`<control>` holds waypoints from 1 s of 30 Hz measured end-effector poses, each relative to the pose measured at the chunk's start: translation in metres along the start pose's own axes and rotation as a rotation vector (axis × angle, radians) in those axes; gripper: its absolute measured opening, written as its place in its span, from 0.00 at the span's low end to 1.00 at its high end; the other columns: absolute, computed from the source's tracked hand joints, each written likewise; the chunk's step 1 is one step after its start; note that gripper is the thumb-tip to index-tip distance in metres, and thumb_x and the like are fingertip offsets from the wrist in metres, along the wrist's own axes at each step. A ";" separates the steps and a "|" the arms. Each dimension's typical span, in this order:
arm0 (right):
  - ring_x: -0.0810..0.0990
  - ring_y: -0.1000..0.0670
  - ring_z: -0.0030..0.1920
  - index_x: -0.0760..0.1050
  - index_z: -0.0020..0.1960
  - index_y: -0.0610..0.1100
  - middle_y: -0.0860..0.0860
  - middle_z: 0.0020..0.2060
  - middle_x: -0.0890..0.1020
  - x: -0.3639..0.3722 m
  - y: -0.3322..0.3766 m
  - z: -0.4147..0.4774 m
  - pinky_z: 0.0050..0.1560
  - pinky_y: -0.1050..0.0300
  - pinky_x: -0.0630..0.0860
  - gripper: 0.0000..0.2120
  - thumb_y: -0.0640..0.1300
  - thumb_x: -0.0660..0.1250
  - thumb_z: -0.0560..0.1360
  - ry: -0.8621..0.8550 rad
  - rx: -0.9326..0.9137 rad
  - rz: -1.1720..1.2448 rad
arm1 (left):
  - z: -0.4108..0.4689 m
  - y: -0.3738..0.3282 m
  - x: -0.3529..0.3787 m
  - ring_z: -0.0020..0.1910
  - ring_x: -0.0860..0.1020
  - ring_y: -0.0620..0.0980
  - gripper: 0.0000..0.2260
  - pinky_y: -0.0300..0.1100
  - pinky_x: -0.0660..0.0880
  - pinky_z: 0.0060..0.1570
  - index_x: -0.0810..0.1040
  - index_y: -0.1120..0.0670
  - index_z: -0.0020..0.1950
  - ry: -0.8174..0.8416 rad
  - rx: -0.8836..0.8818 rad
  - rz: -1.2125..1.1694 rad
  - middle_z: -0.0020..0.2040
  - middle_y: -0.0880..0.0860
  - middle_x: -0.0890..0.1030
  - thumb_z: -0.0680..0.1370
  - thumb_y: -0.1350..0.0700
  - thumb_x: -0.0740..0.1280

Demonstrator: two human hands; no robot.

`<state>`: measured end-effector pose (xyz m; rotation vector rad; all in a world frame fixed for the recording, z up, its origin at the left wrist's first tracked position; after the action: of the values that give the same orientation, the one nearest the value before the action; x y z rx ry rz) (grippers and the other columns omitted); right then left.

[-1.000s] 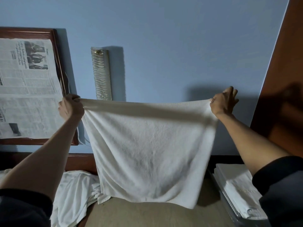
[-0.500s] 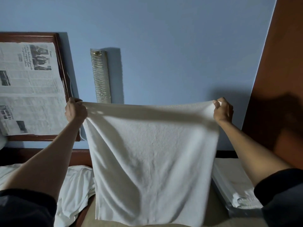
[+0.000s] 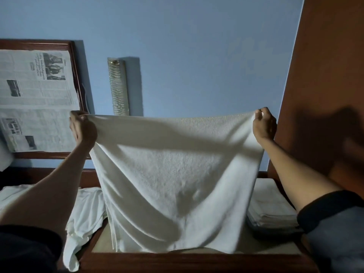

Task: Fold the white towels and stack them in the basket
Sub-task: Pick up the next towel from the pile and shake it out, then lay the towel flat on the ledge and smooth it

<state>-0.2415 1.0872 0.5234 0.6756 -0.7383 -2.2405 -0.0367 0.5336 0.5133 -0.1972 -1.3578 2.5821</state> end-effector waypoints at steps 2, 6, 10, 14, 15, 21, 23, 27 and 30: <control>0.78 0.35 0.51 0.75 0.54 0.39 0.39 0.51 0.82 -0.006 0.001 -0.002 0.44 0.52 0.66 0.12 0.46 0.58 0.84 -0.006 -0.019 -0.039 | -0.001 -0.001 -0.005 0.62 0.74 0.62 0.12 0.53 0.68 0.60 0.70 0.55 0.56 -0.010 -0.014 -0.006 0.61 0.67 0.76 0.77 0.66 0.53; 0.77 0.36 0.56 0.79 0.55 0.41 0.39 0.51 0.82 -0.002 -0.018 -0.021 0.51 0.48 0.69 0.13 0.49 0.59 0.83 0.066 0.012 -0.113 | -0.021 0.024 -0.006 0.65 0.72 0.63 0.12 0.53 0.67 0.63 0.70 0.55 0.55 0.055 -0.077 0.030 0.62 0.67 0.75 0.77 0.67 0.53; 0.76 0.36 0.56 0.82 0.50 0.47 0.40 0.47 0.84 0.015 -0.074 -0.066 0.55 0.47 0.70 0.12 0.52 0.63 0.80 0.167 0.099 -0.206 | -0.057 0.076 -0.005 0.65 0.73 0.64 0.15 0.55 0.68 0.65 0.74 0.62 0.62 0.128 -0.199 0.150 0.63 0.66 0.77 0.78 0.65 0.54; 0.81 0.36 0.51 0.80 0.50 0.47 0.43 0.48 0.85 0.035 -0.137 -0.118 0.48 0.48 0.75 0.16 0.58 0.63 0.76 0.278 0.257 -0.249 | -0.099 0.129 -0.003 0.64 0.75 0.65 0.14 0.54 0.71 0.62 0.78 0.60 0.62 0.236 -0.278 0.304 0.62 0.65 0.79 0.79 0.62 0.59; 0.81 0.36 0.52 0.80 0.49 0.47 0.42 0.48 0.85 0.037 -0.147 -0.131 0.48 0.49 0.75 0.15 0.57 0.64 0.76 0.303 0.279 -0.269 | -0.106 0.140 -0.002 0.63 0.76 0.66 0.14 0.54 0.72 0.62 0.80 0.59 0.61 0.265 -0.302 0.345 0.62 0.65 0.80 0.79 0.61 0.60; 0.80 0.35 0.54 0.82 0.53 0.46 0.41 0.53 0.84 0.072 -0.193 -0.173 0.48 0.52 0.69 0.11 0.51 0.65 0.82 0.442 0.335 -0.420 | -0.133 0.204 0.018 0.57 0.78 0.65 0.17 0.54 0.75 0.55 0.85 0.54 0.55 0.385 -0.356 0.534 0.56 0.62 0.84 0.73 0.59 0.60; 0.81 0.34 0.52 0.82 0.51 0.44 0.40 0.52 0.84 0.092 -0.209 -0.177 0.48 0.51 0.70 0.12 0.51 0.64 0.82 0.478 0.346 -0.440 | -0.136 0.218 0.034 0.57 0.78 0.67 0.14 0.53 0.74 0.55 0.84 0.57 0.57 0.394 -0.384 0.555 0.56 0.64 0.83 0.76 0.61 0.62; 0.81 0.35 0.50 0.80 0.47 0.43 0.39 0.49 0.84 0.145 -0.242 -0.169 0.48 0.50 0.72 0.12 0.50 0.65 0.82 0.508 0.424 -0.465 | -0.126 0.252 0.090 0.59 0.79 0.66 0.14 0.54 0.75 0.58 0.82 0.58 0.61 0.446 -0.440 0.529 0.59 0.65 0.82 0.79 0.61 0.63; 0.81 0.34 0.51 0.82 0.50 0.41 0.37 0.50 0.84 0.198 -0.273 -0.154 0.50 0.48 0.76 0.12 0.49 0.66 0.81 0.496 0.510 -0.435 | -0.112 0.272 0.151 0.62 0.78 0.66 0.14 0.53 0.74 0.61 0.80 0.62 0.65 0.462 -0.461 0.512 0.63 0.65 0.81 0.81 0.63 0.62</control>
<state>-0.3879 1.0625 0.1841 1.7058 -0.9755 -2.1051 -0.1932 0.5109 0.2232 -1.2732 -1.8515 2.2812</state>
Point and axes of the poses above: each hand's wrist, its own z-axis towards the middle knuckle, its own x-axis out of the palm, y = z × x, the point moved 3 cm from there along z, towards the middle knuckle
